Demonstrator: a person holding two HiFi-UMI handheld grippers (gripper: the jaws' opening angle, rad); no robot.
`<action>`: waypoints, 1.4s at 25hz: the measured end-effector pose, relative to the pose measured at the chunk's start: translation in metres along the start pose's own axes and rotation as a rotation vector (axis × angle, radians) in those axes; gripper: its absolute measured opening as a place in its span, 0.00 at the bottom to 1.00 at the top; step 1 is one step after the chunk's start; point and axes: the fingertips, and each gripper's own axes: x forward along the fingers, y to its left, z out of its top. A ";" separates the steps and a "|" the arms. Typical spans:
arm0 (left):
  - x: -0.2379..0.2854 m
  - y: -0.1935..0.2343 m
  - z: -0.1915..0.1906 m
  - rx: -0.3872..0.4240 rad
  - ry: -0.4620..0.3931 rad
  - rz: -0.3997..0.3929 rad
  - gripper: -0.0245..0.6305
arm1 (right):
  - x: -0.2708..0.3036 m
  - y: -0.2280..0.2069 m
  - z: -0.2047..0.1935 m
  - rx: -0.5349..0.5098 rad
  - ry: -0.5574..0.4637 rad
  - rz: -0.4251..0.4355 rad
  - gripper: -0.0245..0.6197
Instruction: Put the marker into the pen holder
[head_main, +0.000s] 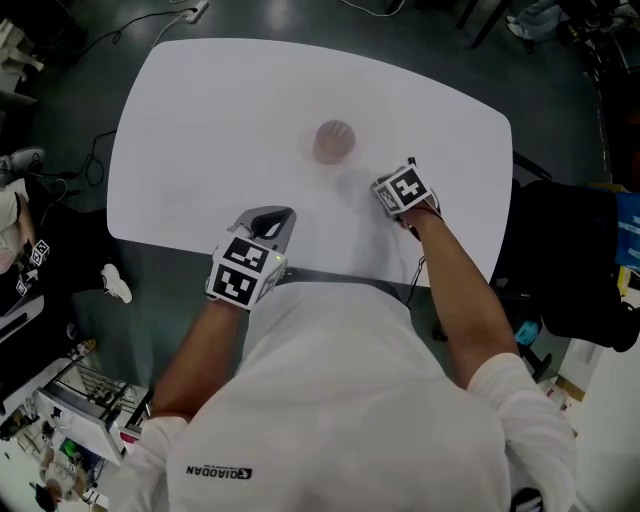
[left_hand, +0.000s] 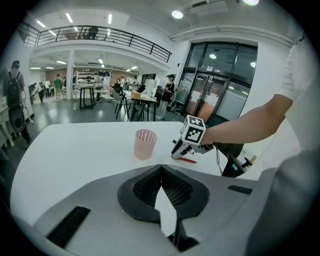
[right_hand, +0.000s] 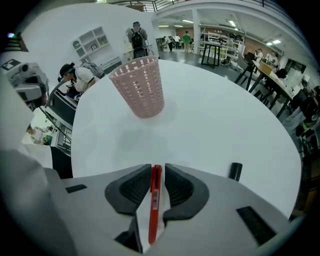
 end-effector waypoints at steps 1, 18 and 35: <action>0.000 0.000 0.001 -0.002 -0.002 0.001 0.08 | 0.001 0.001 0.001 -0.001 0.010 0.008 0.20; -0.011 0.007 0.005 -0.004 -0.044 0.028 0.08 | -0.034 0.004 0.007 0.112 -0.124 -0.025 0.17; -0.029 0.014 0.025 -0.010 -0.112 0.039 0.08 | -0.134 0.040 0.057 0.147 -0.547 -0.022 0.13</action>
